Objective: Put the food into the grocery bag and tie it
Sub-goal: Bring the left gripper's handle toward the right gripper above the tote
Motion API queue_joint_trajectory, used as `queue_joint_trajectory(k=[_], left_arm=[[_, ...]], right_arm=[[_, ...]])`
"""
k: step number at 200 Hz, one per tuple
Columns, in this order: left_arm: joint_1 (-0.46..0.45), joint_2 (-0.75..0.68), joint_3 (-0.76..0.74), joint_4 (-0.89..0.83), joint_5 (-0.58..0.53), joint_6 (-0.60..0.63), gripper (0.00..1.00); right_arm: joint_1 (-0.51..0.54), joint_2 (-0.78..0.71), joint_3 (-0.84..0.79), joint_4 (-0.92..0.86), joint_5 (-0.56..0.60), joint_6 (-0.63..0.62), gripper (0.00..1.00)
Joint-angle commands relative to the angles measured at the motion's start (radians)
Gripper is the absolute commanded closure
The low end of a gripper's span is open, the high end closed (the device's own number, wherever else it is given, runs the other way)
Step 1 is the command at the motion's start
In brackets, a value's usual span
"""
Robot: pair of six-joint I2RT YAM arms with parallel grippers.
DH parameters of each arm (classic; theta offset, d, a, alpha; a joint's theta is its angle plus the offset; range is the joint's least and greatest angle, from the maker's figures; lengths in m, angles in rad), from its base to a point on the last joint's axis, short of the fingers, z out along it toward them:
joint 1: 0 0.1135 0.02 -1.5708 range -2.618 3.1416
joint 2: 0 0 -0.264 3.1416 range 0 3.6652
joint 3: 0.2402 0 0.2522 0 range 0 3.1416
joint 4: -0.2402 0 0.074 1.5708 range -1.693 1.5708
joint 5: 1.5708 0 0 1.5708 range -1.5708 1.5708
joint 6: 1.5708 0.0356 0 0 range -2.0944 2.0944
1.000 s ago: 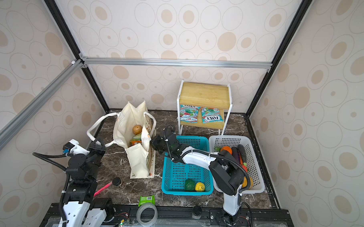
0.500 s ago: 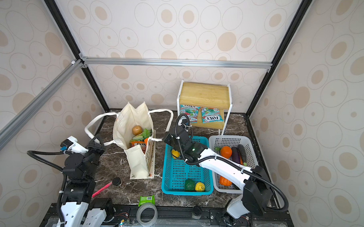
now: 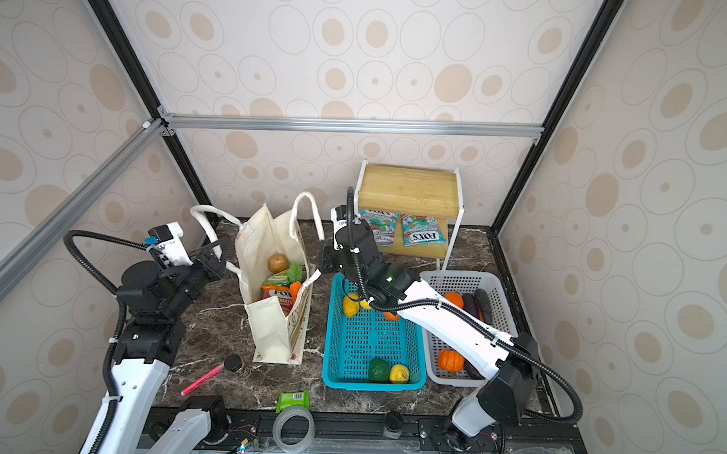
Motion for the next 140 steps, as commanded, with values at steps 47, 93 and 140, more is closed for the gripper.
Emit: queue_joint_trajectory(k=[47, 93, 140], left_arm=[[-0.244, 0.114, 0.169, -0.07, -0.036, 0.06, 0.95], [-0.343, 0.146, 0.198, -0.038, -0.162, 0.069, 0.92], [-0.343, 0.198, 0.277, -0.094, -0.229, 0.111, 0.81]], right_arm=[[0.018, 0.094, 0.03, 0.103, -0.259, -0.059, 1.0], [0.018, 0.135, 0.035, 0.093, -0.305, -0.053, 1.0], [0.017, 0.123, -0.032, 0.11, -0.365, -0.066, 1.0]])
